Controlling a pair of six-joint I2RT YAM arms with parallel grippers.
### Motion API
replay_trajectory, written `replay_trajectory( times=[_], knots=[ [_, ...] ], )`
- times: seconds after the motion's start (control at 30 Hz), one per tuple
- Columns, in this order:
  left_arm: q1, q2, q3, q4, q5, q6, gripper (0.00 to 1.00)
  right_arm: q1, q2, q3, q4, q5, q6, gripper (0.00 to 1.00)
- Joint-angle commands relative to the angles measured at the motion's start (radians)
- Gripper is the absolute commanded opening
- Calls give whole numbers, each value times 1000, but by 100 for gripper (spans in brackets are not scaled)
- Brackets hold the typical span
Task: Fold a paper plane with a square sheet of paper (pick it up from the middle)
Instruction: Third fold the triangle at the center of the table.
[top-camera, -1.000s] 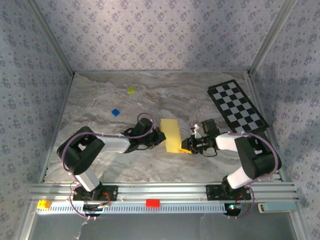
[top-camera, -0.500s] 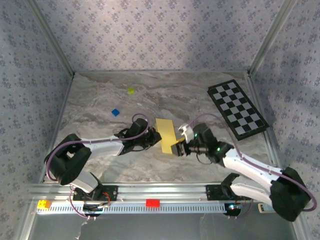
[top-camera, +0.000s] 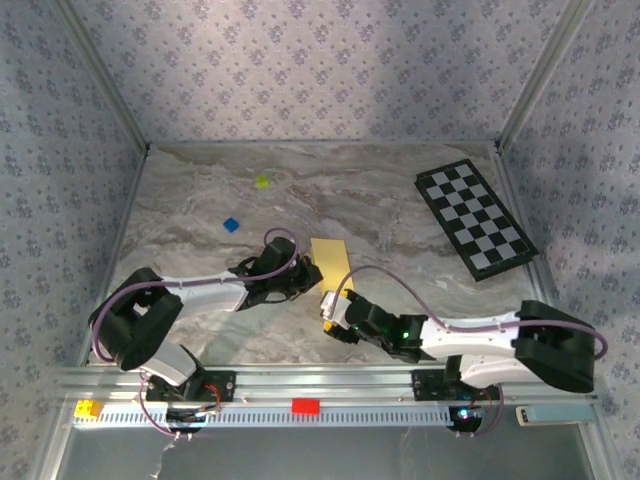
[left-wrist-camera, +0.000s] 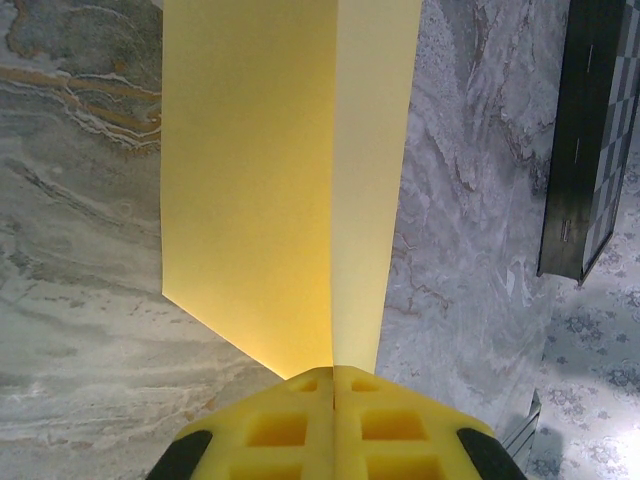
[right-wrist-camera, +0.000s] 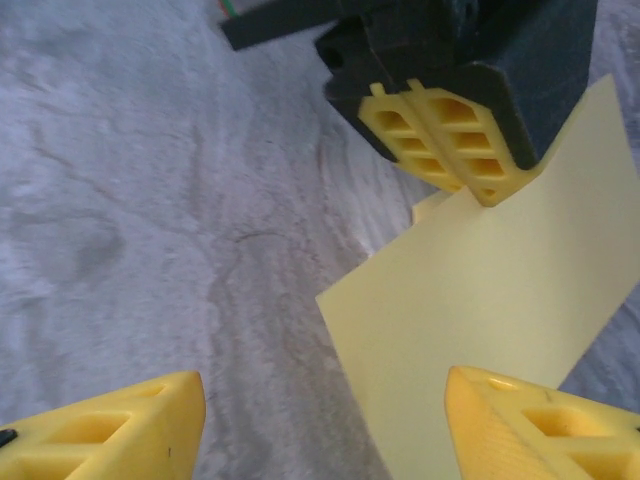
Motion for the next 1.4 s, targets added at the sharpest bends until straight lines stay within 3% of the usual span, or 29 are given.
replay_trajectory(
  times=[0.0, 0.17, 0.63, 0.73, 0.9, 1.07, 1.17, 1.37],
  knots=[
    [5, -12, 5, -15, -12, -16, 2, 18, 75, 41, 120, 156, -61, 65],
    [5, -12, 2, -15, -11, -16, 2, 17, 144, 70, 155, 205, -68, 57],
    [6, -12, 7, -21, -15, -14, 3, 17, 117, 39, 113, 206, 10, 15],
    [6, -17, 8, -30, -21, -11, 6, 14, 111, 37, 103, 206, 31, 5],
    [12, -24, 16, -58, -27, -6, 17, 1, 103, 44, 71, 171, 80, 0],
    [15, -70, 33, -165, -69, 24, 34, -48, 87, 55, 22, 51, 164, 0],
    [18, -123, 34, -231, -113, 40, 44, -107, 70, 66, -29, -101, 211, 0],
    [30, -233, 64, -385, -174, 92, 47, -241, 67, 112, -130, -376, 300, 0]
  ],
)
